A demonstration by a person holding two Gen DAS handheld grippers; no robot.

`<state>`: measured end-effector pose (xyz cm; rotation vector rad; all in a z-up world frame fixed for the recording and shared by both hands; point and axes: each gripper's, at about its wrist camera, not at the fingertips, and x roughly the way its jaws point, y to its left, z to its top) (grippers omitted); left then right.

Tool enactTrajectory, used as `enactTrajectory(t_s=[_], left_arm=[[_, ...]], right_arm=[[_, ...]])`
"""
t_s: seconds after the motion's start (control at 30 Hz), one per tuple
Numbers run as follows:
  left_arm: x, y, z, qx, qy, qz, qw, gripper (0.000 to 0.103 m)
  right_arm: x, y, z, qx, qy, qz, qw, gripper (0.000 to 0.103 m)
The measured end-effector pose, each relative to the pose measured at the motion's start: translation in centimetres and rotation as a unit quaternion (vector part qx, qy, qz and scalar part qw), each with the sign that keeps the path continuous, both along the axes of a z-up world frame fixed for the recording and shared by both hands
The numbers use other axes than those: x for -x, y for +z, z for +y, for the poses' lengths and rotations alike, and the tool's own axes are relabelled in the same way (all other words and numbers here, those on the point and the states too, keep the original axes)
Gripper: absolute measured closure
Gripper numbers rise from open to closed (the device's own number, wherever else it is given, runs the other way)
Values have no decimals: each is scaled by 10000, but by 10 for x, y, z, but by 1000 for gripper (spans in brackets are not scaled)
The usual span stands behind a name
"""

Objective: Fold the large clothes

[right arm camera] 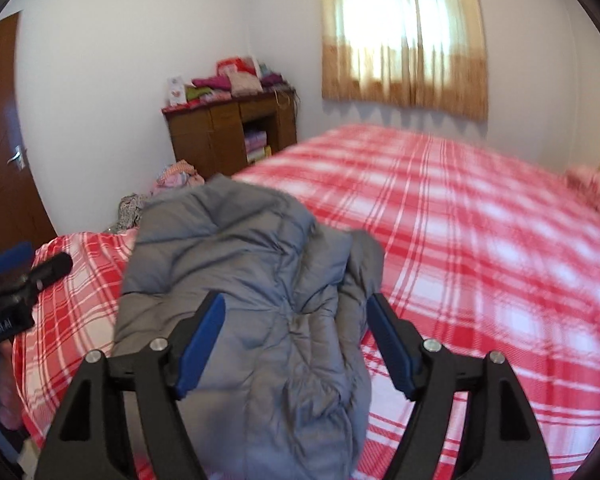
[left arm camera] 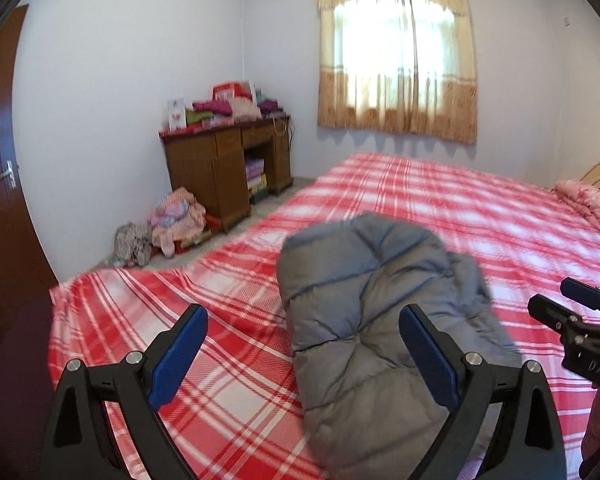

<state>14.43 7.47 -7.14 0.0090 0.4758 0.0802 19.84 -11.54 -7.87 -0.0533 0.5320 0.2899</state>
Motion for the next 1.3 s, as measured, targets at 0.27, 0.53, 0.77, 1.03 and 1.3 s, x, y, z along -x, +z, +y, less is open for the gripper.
enactTrajectory(t_s=[0.27,0.53,0.77,1.03,1.3], left_arm=[[51,41,0,33,-23,-601,9982,6],[47,39,-3,58,-86,-511,9986,6],[45,37,3,103,0,-502,9987,6],[45,37,4,107,6,-484,9988,6],[44,36,4,103,14,-472,9988,6]], right_arm=[[52,44,-6,-180,-109,-695,9974,20],[52,48,1,-167,-70,-795,9967,19],[52,45,0,-162,-43,-779,9968,19],[52,43,2,-175,-24,-795,9967,16],[52,39,0,-202,22,-792,9966,16]])
